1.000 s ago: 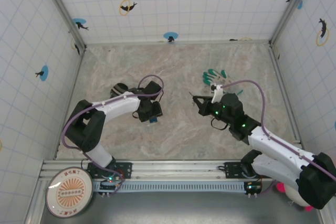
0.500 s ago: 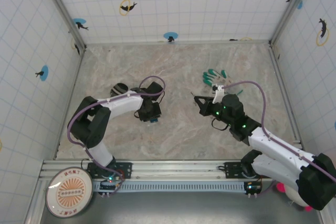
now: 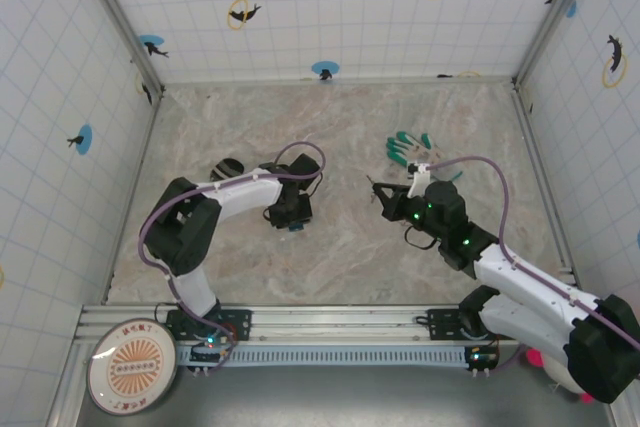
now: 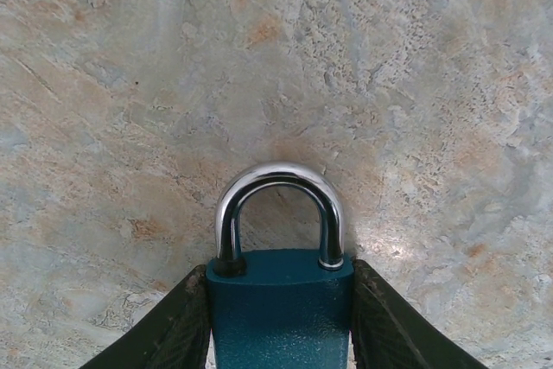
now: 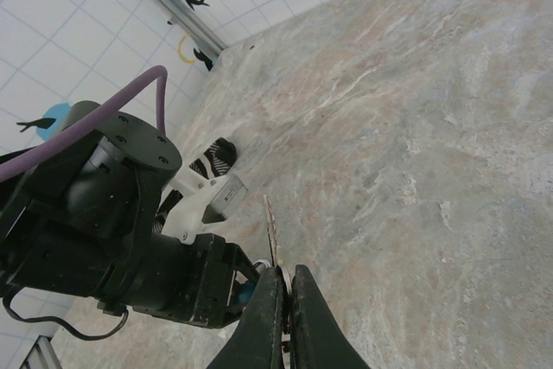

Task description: Unlock with the key

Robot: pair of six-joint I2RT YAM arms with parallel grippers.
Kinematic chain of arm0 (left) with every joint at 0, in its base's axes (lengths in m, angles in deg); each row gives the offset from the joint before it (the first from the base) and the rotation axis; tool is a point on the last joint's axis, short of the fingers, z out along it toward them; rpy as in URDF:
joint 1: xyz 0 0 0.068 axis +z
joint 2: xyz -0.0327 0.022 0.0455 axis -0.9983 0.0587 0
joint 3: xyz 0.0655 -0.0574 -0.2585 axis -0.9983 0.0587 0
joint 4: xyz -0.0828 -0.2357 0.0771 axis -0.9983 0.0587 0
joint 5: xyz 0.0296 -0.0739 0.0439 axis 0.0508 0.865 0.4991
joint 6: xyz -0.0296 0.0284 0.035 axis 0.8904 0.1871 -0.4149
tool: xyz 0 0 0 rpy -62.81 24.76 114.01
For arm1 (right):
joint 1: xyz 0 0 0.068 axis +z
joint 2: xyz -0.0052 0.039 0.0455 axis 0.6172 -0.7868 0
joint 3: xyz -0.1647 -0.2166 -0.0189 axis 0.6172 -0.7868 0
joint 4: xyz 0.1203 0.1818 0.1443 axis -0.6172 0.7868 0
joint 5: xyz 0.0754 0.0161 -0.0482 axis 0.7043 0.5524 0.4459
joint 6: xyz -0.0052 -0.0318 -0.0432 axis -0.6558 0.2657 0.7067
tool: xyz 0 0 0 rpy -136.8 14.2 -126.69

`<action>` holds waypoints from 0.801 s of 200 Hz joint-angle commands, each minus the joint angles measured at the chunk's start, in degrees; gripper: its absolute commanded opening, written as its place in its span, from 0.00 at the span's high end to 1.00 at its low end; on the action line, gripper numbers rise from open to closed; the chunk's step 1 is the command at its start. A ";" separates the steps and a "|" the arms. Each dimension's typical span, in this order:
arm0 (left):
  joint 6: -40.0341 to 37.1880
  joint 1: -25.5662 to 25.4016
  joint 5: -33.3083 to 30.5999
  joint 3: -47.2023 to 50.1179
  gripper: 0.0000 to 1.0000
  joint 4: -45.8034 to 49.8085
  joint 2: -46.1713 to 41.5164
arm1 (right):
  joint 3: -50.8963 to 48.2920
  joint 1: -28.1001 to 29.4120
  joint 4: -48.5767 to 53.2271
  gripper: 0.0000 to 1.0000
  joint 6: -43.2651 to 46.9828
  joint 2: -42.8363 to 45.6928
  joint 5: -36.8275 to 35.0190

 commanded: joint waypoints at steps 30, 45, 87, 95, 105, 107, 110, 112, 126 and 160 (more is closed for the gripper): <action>-2.55 -0.47 0.39 1.91 0.72 0.80 5.08 | -0.82 -0.92 -3.13 1.00 -0.12 0.89 -1.48; -2.03 -0.47 1.59 2.63 0.76 -1.32 4.37 | -0.92 -1.11 -3.14 1.00 -0.12 0.72 -1.50; 1.13 -0.47 0.15 1.20 0.81 -3.04 0.75 | -0.89 -1.16 -3.52 1.00 0.22 -0.12 -1.15; 1.93 -0.47 -0.87 0.57 0.81 -3.18 -0.21 | -0.89 -1.11 -3.81 1.00 0.23 -0.17 -1.08; 2.76 -0.47 -1.97 -0.57 0.81 -3.13 -1.14 | -0.96 -1.13 -4.22 1.00 0.23 -0.33 -1.23; 2.98 -0.49 -2.28 -0.80 0.81 -3.06 -1.31 | -1.02 -1.09 -4.39 1.00 0.23 -0.34 -1.24; 3.10 -0.47 -2.58 -1.20 0.81 -2.98 -1.51 | -1.05 -1.03 -4.56 1.00 0.23 -0.43 -1.26; 3.30 -0.47 -2.76 -1.47 0.81 -2.96 -1.69 | -1.04 -1.04 -4.72 1.00 0.23 -0.43 -1.31; 4.31 -0.47 -3.91 -3.01 0.81 -2.82 -2.81 | -1.07 -0.77 -5.65 1.00 0.23 -0.75 -1.42; 5.11 -0.38 -5.65 -6.33 0.81 -3.65 -5.80 | -1.79 0.76 -8.02 1.00 0.32 -1.61 -2.77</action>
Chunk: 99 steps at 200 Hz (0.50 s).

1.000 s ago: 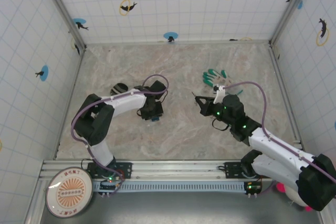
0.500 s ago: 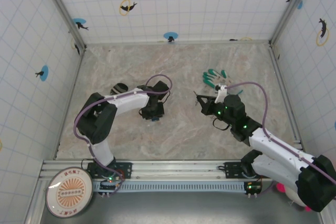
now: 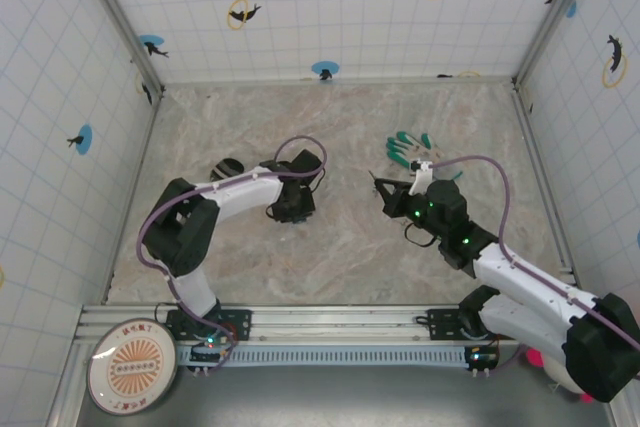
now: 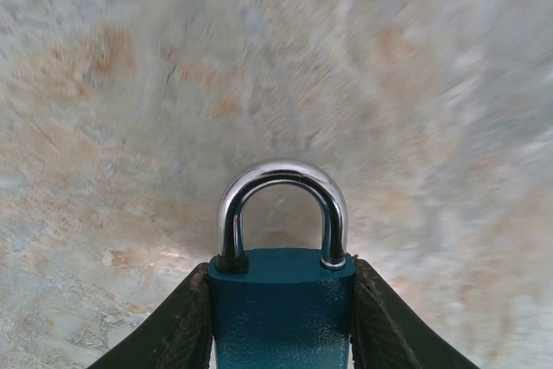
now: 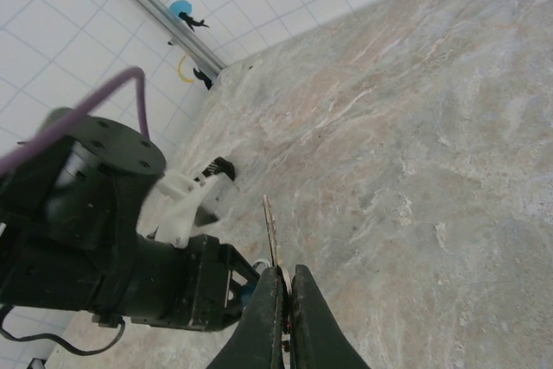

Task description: Unlock with the key

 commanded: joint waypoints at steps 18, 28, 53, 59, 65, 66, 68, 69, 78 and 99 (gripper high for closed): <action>2.17 -0.05 -3.51 -5.27 0.81 -1.75 -5.89 | -1.89 2.01 -6.05 1.00 0.07 -0.82 -2.57; 2.04 -0.05 -3.82 -5.64 0.80 -1.95 -6.69 | -2.10 2.32 -6.60 1.00 -0.05 -0.70 -3.02; 1.69 0.43 -3.38 -8.16 0.80 -1.92 -7.97 | -2.68 2.73 -7.97 1.00 -0.63 -0.57 -3.94; 1.74 0.60 -3.01 -8.59 0.80 -2.00 -8.19 | -2.72 2.82 -8.24 1.00 -0.76 -0.52 -4.19; 1.60 0.73 -2.71 -8.91 0.80 -2.12 -8.38 | -2.72 2.80 -8.46 1.00 -0.84 -0.43 -4.31; 1.54 0.78 -2.63 -8.97 0.80 -2.17 -8.41 | -2.76 2.79 -8.48 1.00 -0.84 -0.43 -4.31; 1.53 0.82 -2.53 -9.12 0.80 -2.21 -8.46 | -2.77 2.83 -8.57 1.00 -0.85 -0.49 -4.37; 1.55 0.87 -2.50 -9.25 0.80 -2.21 -8.45 | -2.79 2.85 -8.58 1.00 -0.85 -0.51 -4.38; 1.53 1.15 -2.15 -10.00 0.80 -2.19 -8.69 | -2.72 2.91 -8.90 1.00 -0.93 -0.34 -4.64; 1.39 1.70 -1.12 -11.96 0.80 -2.30 -8.51 | -2.46 2.90 -10.33 1.00 -1.41 -0.69 -5.71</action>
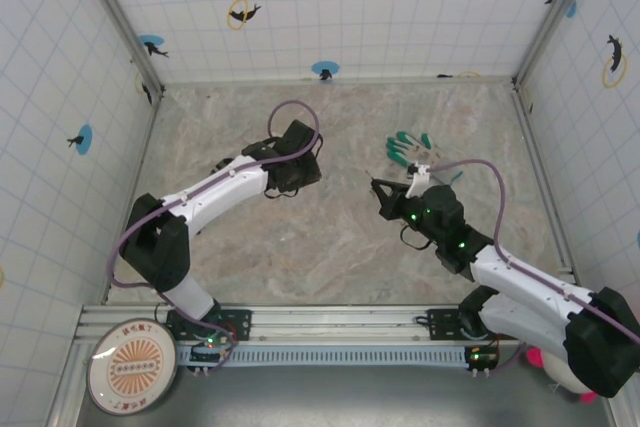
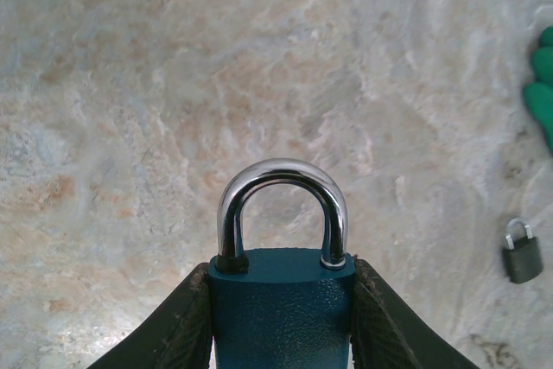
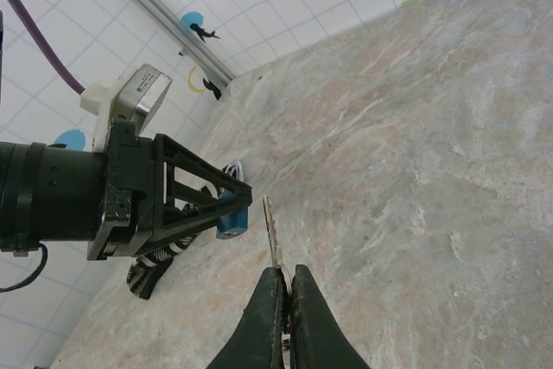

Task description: Unlock with the key

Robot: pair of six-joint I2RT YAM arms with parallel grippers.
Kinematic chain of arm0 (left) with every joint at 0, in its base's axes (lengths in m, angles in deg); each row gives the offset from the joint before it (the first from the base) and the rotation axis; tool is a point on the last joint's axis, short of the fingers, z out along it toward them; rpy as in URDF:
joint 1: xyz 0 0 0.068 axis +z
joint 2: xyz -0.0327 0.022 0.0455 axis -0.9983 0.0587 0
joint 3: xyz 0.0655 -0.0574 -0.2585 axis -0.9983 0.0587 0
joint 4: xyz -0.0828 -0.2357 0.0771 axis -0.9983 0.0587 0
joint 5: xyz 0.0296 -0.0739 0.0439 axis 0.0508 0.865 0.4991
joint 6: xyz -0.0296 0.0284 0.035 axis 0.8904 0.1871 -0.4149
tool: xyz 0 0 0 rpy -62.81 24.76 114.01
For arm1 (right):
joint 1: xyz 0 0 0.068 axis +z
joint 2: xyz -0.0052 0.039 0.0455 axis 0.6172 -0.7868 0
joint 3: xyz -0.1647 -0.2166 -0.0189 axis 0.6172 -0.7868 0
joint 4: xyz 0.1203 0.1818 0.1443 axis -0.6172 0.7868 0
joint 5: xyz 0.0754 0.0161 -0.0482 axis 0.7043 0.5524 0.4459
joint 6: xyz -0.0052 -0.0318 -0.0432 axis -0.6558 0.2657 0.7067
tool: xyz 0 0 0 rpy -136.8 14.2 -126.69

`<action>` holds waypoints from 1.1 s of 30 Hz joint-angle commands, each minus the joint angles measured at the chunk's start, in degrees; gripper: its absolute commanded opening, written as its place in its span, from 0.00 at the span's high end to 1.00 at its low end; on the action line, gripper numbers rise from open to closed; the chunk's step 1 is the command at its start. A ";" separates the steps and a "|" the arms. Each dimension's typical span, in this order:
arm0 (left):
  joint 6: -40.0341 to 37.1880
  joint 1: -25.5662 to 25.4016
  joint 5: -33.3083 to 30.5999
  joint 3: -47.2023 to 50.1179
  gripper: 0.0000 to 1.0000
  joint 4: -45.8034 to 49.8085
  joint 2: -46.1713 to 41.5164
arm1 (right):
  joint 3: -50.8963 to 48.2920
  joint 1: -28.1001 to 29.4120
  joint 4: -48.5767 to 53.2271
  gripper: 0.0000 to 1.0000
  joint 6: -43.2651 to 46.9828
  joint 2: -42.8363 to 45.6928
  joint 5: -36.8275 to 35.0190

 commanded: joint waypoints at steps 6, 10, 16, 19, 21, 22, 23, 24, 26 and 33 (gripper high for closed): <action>2.04 1.36 2.83 -5.36 0.80 -1.96 -1.57 | -0.17 0.46 -10.26 1.00 -2.99 -2.44 -3.07; 3.35 1.42 4.62 -5.54 0.80 -3.67 -2.04 | 0.22 1.42 -15.48 1.00 -4.81 -6.00 -3.02; 4.52 1.44 5.74 -5.71 0.80 -4.70 -3.00 | 0.52 3.59 -23.07 1.00 -7.46 -12.95 -3.07; 5.02 1.38 6.67 -5.25 0.80 -5.29 -3.60 | 1.24 4.75 -25.52 1.00 -8.23 -16.31 -2.70; 5.47 1.36 7.38 -4.69 0.80 -5.97 -4.03 | 1.77 5.53 -27.71 1.00 -8.77 -18.87 -2.63; 5.65 1.39 7.58 -4.50 0.80 -6.21 -4.13 | 2.06 5.93 -28.77 1.00 -9.06 -20.19 -2.60; 5.90 1.37 7.65 -4.32 0.80 -6.20 -4.31 | 2.31 6.27 -29.54 1.00 -9.14 -21.32 -2.60; 6.21 1.43 7.58 -4.23 0.80 -6.21 -4.36 | 2.66 6.64 -30.39 1.00 -9.40 -22.56 -2.58; 6.72 1.40 7.24 -4.10 0.80 -5.88 -4.60 | 3.11 7.14 -32.03 1.00 -9.68 -24.77 -2.67; 10.14 1.42 7.03 -2.53 0.80 -5.50 -5.53 | 3.98 8.74 -36.67 1.00 -10.69 -29.39 -4.16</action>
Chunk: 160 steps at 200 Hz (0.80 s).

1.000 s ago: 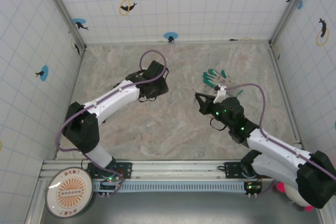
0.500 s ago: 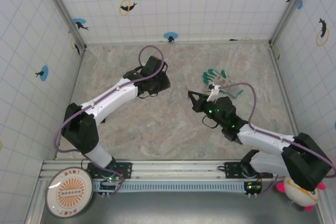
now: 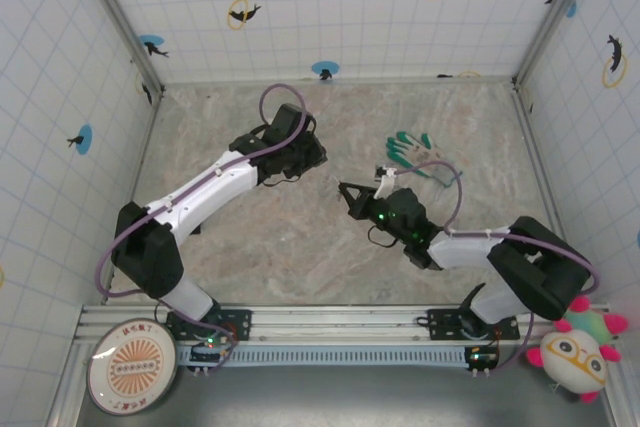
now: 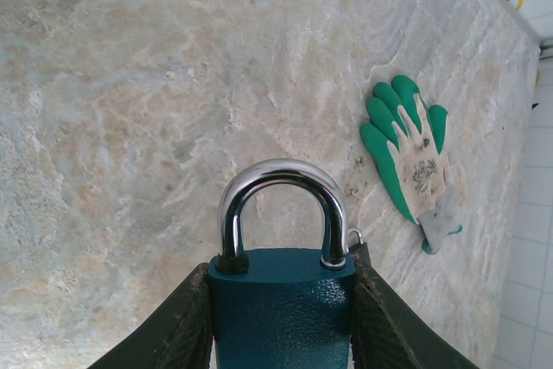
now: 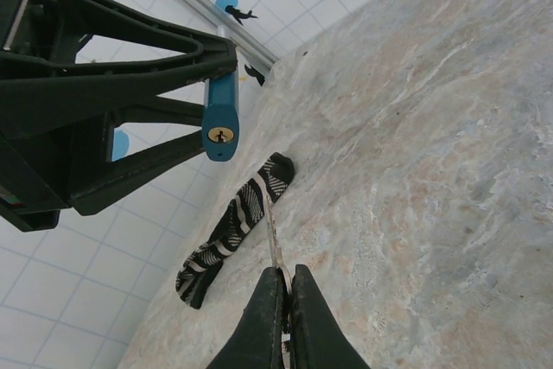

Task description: Unlock with the key

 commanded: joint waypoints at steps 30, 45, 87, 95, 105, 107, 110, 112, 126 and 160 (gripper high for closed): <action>4.73 0.24 2.40 2.35 0.79 -2.53 -2.87 | 4.10 2.68 -7.38 1.00 -0.60 -3.49 -3.92; 5.24 0.26 3.32 2.85 0.79 -3.07 -2.68 | 4.54 3.03 -7.87 1.00 -0.94 -4.48 -4.18; 6.06 0.28 5.16 3.86 0.79 -4.63 -2.26 | 5.61 3.43 -8.87 1.00 -1.87 -7.06 -4.29; 6.15 0.29 5.24 3.94 0.80 -4.71 -2.32 | 5.50 3.50 -9.26 1.00 -2.07 -7.30 -4.37; 6.15 0.22 5.27 3.96 0.80 -4.78 -2.32 | 5.28 3.43 -9.68 1.00 -2.25 -7.49 -4.62; 6.19 0.25 5.30 3.96 0.79 -4.78 -2.32 | 5.26 3.45 -9.71 1.00 -2.23 -7.50 -4.63; 6.15 0.26 5.31 3.98 0.79 -4.82 -2.39 | 5.26 3.43 -9.75 1.00 -2.28 -7.50 -4.70; 6.15 0.28 5.33 3.99 0.79 -4.86 -2.38 | 5.30 3.43 -9.71 1.00 -2.30 -7.53 -4.77; 6.15 0.28 5.31 3.97 0.79 -5.03 -2.49 | 5.34 3.31 -9.75 1.00 -2.36 -7.59 -4.73; 6.14 0.23 5.38 4.05 0.79 -5.08 -2.21 | 5.27 3.12 -9.65 1.00 -2.17 -7.18 -4.73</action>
